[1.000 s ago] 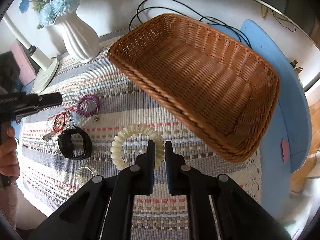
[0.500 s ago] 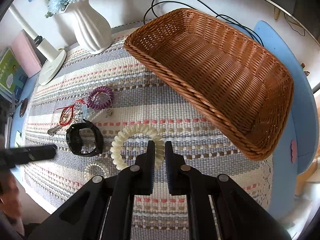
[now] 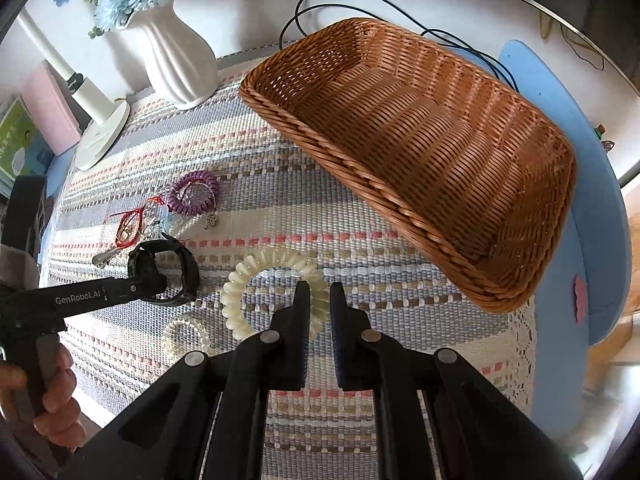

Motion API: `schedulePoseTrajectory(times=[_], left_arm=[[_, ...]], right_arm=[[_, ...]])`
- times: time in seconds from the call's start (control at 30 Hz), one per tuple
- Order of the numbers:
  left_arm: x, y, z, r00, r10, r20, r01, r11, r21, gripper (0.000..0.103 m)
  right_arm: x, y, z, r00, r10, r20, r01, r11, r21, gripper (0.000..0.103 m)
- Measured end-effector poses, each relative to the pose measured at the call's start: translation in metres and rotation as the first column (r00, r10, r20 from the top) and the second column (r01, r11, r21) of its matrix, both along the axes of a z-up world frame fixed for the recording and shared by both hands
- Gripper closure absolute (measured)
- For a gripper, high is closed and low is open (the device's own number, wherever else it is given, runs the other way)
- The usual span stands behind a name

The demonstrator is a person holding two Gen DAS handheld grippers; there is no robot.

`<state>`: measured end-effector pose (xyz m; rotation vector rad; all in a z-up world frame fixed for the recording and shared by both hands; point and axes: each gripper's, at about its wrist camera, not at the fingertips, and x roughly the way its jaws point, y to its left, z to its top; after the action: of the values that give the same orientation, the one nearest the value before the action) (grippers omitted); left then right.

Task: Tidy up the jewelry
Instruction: 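Carry the watch band into the basket with the left tool while the right tool drops the cream coil there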

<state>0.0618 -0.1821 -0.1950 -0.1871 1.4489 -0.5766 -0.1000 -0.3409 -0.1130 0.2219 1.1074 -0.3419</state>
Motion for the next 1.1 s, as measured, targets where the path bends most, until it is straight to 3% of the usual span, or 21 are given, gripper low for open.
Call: schedulePoseTrajectory(times=[0.1, 0.23, 0.4, 0.5, 0.6, 0.73, 0.8, 0.97, 1.1], left_arm=[[-0.002, 0.004, 0.008, 0.999, -0.029, 0.021, 0.029, 1.000, -0.010, 0.090], [-0.007, 0.015, 0.023, 0.999, -0.046, 0.007, 0.047, 0.989, -0.138, 0.090], [-0.014, 0.015, 0.057, 0.996, -0.085, 0.031, 0.090, 0.966, -0.242, 0.090], [-0.013, -0.003, 0.088, 0.986, -0.118, 0.116, 0.144, 0.957, -0.250, 0.090], [-0.006, -0.030, 0.124, 0.959, -0.167, 0.229, 0.224, 0.941, -0.254, 0.090], [0.011, -0.092, 0.159, 0.909, -0.234, 0.345, 0.321, 0.921, -0.220, 0.090], [0.022, -0.127, 0.160, 0.885, -0.276, 0.375, 0.354, 0.922, -0.156, 0.090], [0.051, -0.210, 0.117, 0.874, -0.399, 0.276, 0.425, 0.904, -0.039, 0.090], [0.046, -0.241, 0.091, 0.866, -0.432, 0.253, 0.441, 0.897, 0.025, 0.090]], right_arm=[[-0.002, -0.004, 0.003, 1.000, 0.001, 0.010, -0.001, 1.000, 0.011, 0.091], [-0.005, -0.010, 0.016, 0.999, 0.007, 0.048, -0.010, 0.998, 0.062, 0.091], [-0.006, -0.013, 0.043, 0.994, 0.016, 0.105, -0.023, 0.997, 0.068, 0.091], [-0.007, -0.025, 0.064, 0.988, -0.005, 0.154, 0.000, 0.999, 0.035, 0.091], [-0.005, -0.050, 0.075, 0.983, -0.059, 0.176, 0.057, 0.998, 0.013, 0.091], [0.004, -0.099, 0.070, 0.975, -0.162, 0.154, 0.157, 0.987, 0.039, 0.091], [0.011, -0.115, 0.063, 0.974, -0.191, 0.125, 0.189, 0.982, 0.030, 0.091], [0.027, -0.145, 0.036, 0.967, -0.247, 0.057, 0.246, 0.969, 0.028, 0.091], [0.037, -0.159, 0.016, 0.965, -0.264, 0.007, 0.264, 0.964, 0.018, 0.091]])
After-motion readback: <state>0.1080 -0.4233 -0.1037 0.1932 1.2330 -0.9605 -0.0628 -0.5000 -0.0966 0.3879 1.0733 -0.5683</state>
